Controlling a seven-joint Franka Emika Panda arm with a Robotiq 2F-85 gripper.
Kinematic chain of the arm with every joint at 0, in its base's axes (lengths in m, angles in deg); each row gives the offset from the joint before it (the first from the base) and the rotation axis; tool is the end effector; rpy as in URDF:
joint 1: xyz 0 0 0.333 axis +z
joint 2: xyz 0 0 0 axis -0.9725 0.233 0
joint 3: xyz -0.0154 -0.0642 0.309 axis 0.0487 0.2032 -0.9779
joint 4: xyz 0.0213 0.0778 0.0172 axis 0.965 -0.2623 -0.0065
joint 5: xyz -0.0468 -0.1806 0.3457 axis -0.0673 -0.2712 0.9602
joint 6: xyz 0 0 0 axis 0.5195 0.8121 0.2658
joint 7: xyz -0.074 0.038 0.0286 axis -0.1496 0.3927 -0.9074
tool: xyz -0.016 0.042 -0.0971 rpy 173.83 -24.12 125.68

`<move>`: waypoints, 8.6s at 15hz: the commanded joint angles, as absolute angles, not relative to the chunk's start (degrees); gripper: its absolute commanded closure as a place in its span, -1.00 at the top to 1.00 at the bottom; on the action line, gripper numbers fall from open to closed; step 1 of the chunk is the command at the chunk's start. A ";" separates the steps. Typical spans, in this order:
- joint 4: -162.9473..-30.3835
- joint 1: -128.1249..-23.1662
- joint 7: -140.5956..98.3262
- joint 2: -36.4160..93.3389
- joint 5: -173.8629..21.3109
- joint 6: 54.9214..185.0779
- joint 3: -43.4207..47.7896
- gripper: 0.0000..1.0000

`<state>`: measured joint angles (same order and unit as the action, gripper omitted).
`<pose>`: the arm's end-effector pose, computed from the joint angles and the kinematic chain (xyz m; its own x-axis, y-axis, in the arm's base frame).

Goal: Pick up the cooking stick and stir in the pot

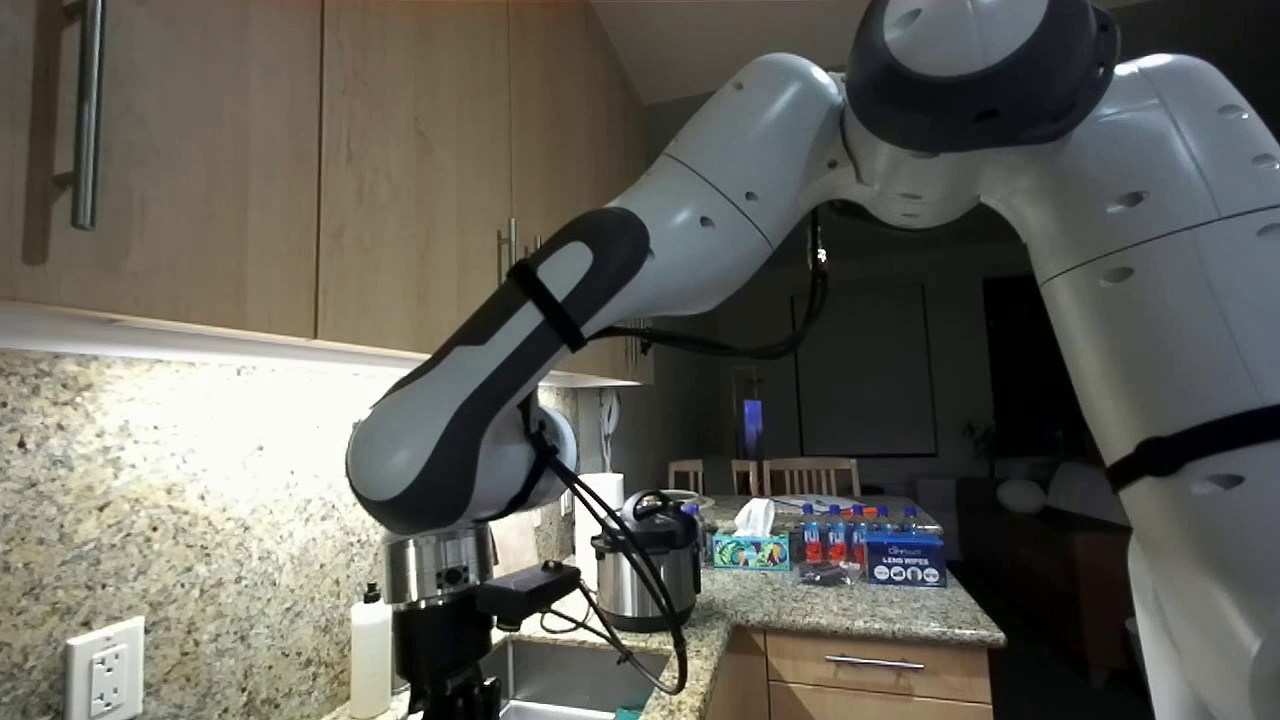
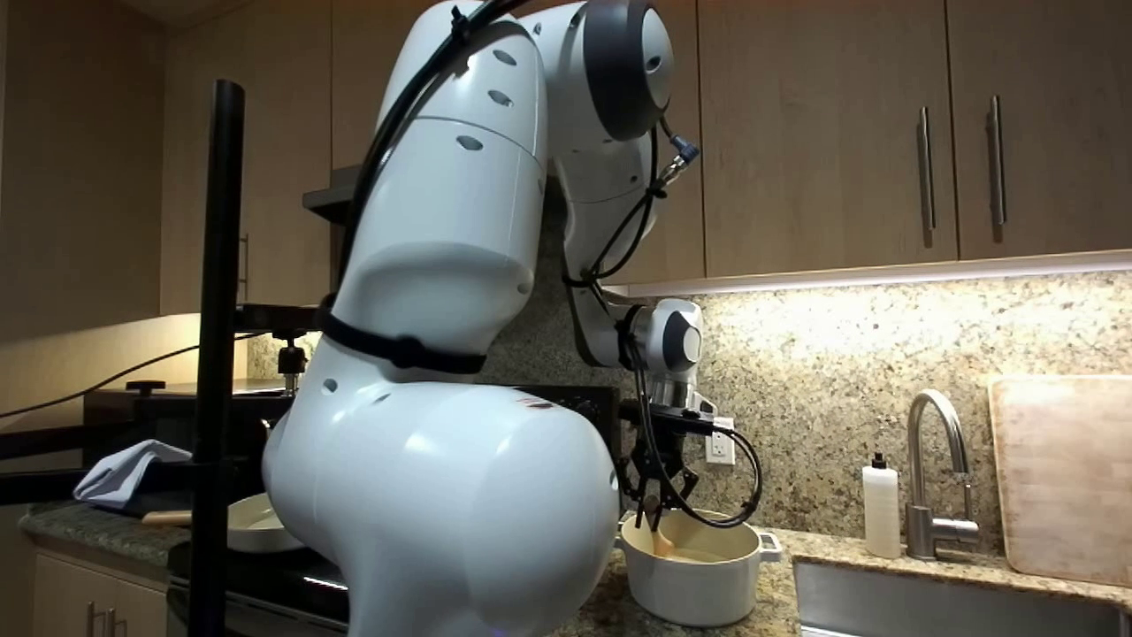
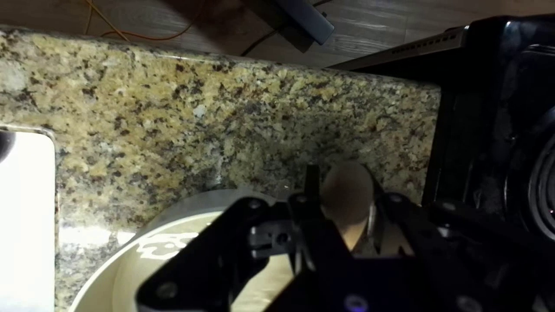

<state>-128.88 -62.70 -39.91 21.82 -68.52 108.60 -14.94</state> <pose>0.4729 0.2443 0.3007 0.7681 0.6189 -0.1640 0.6022 -0.7854 -0.1434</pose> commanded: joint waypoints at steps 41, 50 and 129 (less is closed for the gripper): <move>-126.12 -63.48 -34.64 20.32 -72.49 115.98 -14.64 -0.88; -127.04 -64.09 -30.13 20.13 -74.22 117.00 -11.79 -0.88; -132.21 -58.73 -25.59 15.71 -89.94 118.34 -18.21 -0.88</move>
